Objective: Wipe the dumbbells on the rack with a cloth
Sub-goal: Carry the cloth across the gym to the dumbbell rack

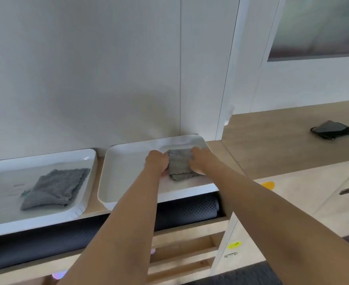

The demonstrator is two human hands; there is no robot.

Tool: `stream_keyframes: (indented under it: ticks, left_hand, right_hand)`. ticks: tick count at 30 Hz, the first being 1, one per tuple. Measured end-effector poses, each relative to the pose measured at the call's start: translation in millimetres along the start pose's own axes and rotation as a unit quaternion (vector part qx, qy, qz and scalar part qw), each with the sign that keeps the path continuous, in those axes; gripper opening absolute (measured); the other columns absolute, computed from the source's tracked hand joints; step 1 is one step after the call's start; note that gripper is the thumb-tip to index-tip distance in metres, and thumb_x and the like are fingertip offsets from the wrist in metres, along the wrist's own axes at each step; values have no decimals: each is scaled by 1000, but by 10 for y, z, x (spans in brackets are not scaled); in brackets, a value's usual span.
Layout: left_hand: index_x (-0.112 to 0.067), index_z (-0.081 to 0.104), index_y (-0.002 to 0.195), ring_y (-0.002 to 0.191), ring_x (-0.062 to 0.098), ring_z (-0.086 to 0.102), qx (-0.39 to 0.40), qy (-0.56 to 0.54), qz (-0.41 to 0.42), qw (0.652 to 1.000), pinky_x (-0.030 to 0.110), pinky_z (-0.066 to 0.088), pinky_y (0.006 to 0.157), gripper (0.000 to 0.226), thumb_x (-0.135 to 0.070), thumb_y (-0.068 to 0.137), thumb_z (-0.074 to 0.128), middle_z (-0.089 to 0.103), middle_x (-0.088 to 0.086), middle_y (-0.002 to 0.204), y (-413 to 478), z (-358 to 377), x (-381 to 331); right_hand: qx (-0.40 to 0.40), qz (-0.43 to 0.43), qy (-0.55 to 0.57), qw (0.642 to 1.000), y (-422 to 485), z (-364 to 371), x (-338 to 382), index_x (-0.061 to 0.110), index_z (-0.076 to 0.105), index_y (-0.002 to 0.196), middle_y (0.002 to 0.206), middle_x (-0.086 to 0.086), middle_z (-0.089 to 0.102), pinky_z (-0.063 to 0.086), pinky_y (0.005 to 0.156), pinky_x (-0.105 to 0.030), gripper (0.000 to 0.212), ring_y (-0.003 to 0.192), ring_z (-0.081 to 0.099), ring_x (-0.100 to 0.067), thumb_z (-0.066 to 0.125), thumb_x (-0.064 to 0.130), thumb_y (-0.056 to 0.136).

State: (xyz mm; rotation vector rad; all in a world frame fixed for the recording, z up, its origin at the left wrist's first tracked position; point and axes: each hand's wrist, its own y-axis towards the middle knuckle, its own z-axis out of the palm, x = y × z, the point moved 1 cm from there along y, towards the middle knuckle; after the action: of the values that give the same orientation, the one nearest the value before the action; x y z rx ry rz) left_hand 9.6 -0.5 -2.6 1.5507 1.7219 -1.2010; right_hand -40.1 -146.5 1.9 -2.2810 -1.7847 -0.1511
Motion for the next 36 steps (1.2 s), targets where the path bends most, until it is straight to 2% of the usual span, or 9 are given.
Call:
stream_keyframes:
  ticks: [4,9,13,16,18,20,24,29,36]
  left_hand:
    - [5,61,96,89,37,65,13,-49,-35,998,49,57,81,32,-26,90,60,66,21,95,101,59,49]
    - [-8,41,69,62,20,46,25,-64,-51,996,39,53,78,34,-22,92,60,46,9,69,4,67,-44]
    - [-1,53,93,62,18,43,46,-68,-41,996,31,42,71,27,-26,91,65,41,6,68,11,87,-38]
    - [-2,58,109,61,19,41,43,-76,-27,996,30,39,67,30,-29,94,59,37,3,65,47,98,-21]
    - [-10,48,71,56,17,35,30,-86,-7,996,25,34,54,33,-30,96,53,32,2,61,54,107,-23]
    - [-14,34,62,53,14,29,22,-92,17,995,23,24,48,42,-31,98,48,29,1,61,43,106,-49]
    - [-13,43,74,58,14,37,30,-134,38,990,22,32,51,37,-41,96,51,38,2,68,-28,54,-72]
    - [-7,56,97,92,31,63,-5,-165,64,984,44,53,89,41,-48,92,55,64,16,101,-84,27,-30]
    - [-9,51,87,89,31,59,-48,-130,127,982,46,51,87,41,-48,96,45,56,10,88,-280,-14,-36]
  right_hand:
    - [-45,33,37,998,-8,41,29,11,34,144,126,-17,51,48,84,-38,47,116,51,-34,47,16,99]
    - [-47,89,163,982,63,79,57,9,25,149,128,-17,53,52,84,-38,62,117,53,-34,54,12,94]
    - [-50,133,263,954,103,135,77,4,52,87,76,-7,52,42,54,-28,10,69,52,-20,62,8,87]
    - [-56,144,355,922,116,174,62,11,43,67,66,-4,44,38,52,-29,32,63,46,-19,71,9,83]
    - [-56,141,418,896,88,171,69,10,46,69,66,-5,47,35,50,-26,31,61,46,-18,74,12,83]
    - [-70,127,475,868,67,164,78,11,51,72,69,-7,51,39,55,-27,26,65,50,-20,73,15,85]
    - [-110,90,528,837,19,124,163,6,60,96,83,-10,56,47,65,-36,22,76,55,-23,62,28,94]
    - [-141,92,487,857,-76,91,271,1,59,111,75,-3,54,38,54,-27,50,65,53,-17,49,48,98]
    - [-207,92,492,840,-313,16,306,5,52,110,78,3,50,42,67,-30,26,77,53,-18,45,28,101]
